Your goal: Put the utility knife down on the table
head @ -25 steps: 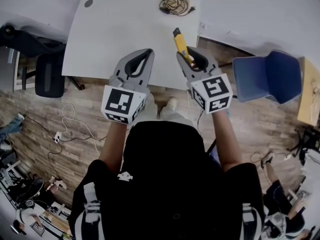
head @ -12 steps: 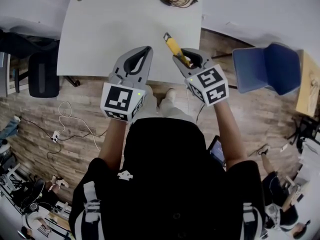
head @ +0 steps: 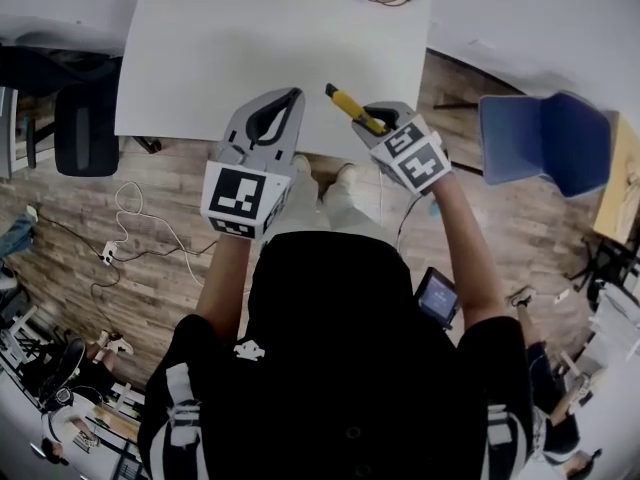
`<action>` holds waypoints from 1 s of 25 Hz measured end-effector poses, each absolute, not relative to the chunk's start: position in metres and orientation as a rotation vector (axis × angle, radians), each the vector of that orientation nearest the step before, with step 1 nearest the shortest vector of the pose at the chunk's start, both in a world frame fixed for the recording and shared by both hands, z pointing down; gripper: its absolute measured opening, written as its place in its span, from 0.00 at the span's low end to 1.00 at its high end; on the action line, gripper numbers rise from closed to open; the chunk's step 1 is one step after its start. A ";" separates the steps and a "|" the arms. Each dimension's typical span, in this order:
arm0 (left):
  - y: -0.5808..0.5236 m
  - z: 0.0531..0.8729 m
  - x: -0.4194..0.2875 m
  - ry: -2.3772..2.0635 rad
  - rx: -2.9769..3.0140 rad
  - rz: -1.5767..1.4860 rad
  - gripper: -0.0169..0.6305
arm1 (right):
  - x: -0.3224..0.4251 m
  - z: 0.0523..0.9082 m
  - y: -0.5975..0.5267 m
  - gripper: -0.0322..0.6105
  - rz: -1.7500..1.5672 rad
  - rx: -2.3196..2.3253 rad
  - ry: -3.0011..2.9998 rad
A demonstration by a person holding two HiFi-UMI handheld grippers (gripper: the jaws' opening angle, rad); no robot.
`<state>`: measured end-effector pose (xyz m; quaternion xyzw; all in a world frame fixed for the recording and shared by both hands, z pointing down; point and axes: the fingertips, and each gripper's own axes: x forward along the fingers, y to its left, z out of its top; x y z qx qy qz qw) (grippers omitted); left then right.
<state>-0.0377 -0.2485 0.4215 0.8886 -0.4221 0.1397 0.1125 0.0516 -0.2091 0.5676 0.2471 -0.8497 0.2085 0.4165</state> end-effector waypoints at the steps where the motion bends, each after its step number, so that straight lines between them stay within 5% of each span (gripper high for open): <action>1: -0.248 0.423 -0.040 -1.239 2.603 0.414 0.05 | 0.051 0.575 -0.206 0.26 0.514 0.591 -2.108; 25: -0.232 0.468 -0.047 -1.165 2.544 0.519 0.05 | 0.075 0.684 -0.238 0.26 0.301 0.353 -1.749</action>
